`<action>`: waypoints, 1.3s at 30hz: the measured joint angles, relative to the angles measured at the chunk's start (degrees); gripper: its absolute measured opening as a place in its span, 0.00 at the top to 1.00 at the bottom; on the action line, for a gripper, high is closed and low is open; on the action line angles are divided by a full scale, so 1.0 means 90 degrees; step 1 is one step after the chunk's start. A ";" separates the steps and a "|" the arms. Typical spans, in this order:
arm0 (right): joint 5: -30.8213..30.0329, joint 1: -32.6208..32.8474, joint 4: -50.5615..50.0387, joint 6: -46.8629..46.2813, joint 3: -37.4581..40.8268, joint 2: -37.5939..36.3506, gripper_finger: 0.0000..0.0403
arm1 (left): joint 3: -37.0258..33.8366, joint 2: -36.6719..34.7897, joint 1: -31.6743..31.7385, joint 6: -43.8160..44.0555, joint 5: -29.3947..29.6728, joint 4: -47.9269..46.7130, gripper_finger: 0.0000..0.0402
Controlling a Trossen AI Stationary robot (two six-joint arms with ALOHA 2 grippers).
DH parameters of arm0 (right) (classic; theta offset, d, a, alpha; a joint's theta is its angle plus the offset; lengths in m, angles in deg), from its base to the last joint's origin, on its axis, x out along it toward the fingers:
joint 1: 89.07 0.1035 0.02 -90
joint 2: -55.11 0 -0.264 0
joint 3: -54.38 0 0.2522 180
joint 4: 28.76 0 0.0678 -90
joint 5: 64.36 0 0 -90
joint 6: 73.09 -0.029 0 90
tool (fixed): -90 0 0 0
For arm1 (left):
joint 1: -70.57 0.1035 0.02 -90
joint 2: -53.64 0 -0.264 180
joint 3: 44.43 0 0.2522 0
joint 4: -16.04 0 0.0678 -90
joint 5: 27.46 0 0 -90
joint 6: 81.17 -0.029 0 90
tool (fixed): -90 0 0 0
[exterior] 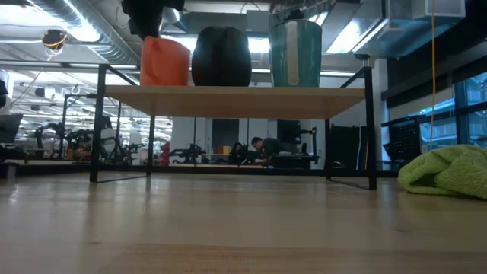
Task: Stack small to large cups/mugs on shelf
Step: Put the orange mug on the shelf, then return to Home Position
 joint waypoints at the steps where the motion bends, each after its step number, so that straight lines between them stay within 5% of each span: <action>1: -0.0002 0.0000 0.0041 0.0000 0.0046 -0.0058 0.69 | 0.0041 -0.0002 -0.0002 0.0002 0.0006 0.0003 1.00; 15: -0.0533 0.0000 0.0497 0.0304 0.0307 -0.0302 0.69 | 0.0104 -0.0002 -0.0002 0.0137 -0.0068 -0.0049 1.00; 19: 0.0427 0.0000 0.0940 0.0864 0.0310 -0.0208 0.69 | 0.0104 -0.0170 -0.0200 0.0178 -0.0338 0.0573 1.00; 24: 0.2600 0.0003 0.2062 0.1992 0.0310 -0.0252 0.69 | 0.0107 -0.0852 -0.0655 0.0135 -0.0720 0.3033 1.00; 28: 0.2863 0.0004 0.1676 0.2163 0.0373 -0.0523 0.69 | 0.0013 -0.1462 -0.0865 0.0025 -0.0541 0.3739 1.00; 32: 0.3155 0.0002 0.2192 0.2149 0.1263 -0.1187 0.69 | -0.0741 -0.2298 -0.1160 0.0424 -0.0051 0.3970 1.00; 39: 0.3208 0.0005 0.4344 0.1797 0.3770 -0.2742 0.69 | -0.3191 -0.4048 -0.1801 0.0921 0.0196 0.6600 1.00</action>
